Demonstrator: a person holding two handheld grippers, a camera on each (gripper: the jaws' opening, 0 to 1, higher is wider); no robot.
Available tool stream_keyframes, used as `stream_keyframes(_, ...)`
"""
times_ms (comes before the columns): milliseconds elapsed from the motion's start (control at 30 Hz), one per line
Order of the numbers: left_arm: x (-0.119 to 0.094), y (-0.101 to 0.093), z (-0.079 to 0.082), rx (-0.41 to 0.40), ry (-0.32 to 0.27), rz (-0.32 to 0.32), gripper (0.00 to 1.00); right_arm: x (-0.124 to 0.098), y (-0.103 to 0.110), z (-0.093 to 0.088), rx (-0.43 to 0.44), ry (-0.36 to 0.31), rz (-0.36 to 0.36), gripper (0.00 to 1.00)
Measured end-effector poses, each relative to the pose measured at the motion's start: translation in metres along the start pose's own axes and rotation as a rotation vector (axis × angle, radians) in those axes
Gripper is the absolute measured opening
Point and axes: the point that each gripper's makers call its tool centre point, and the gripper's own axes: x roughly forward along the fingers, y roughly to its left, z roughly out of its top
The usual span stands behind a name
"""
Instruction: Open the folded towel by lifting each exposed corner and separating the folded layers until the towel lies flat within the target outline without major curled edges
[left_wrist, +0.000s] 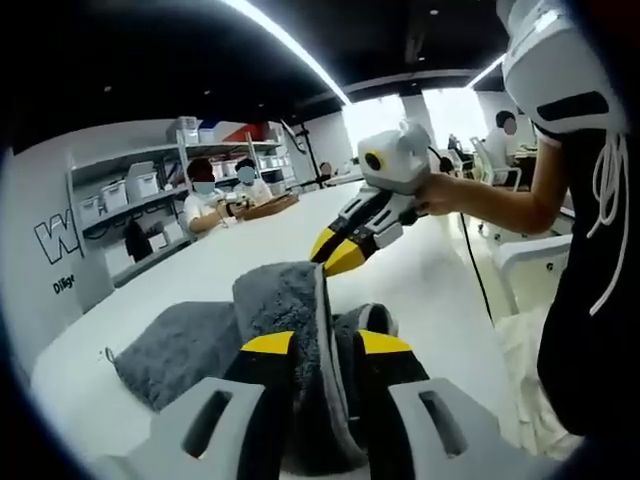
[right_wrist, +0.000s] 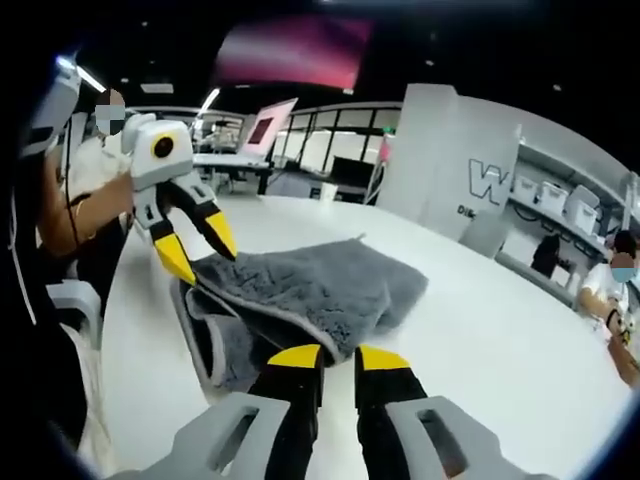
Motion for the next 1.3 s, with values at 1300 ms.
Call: stream_keyframes(1300, 0.043, 0.028, 0.048, 0.24, 0.057, 0.156, 0.2, -0.006, 0.02, 0.059, -0.135, -0.116, 0.009, 0.0)
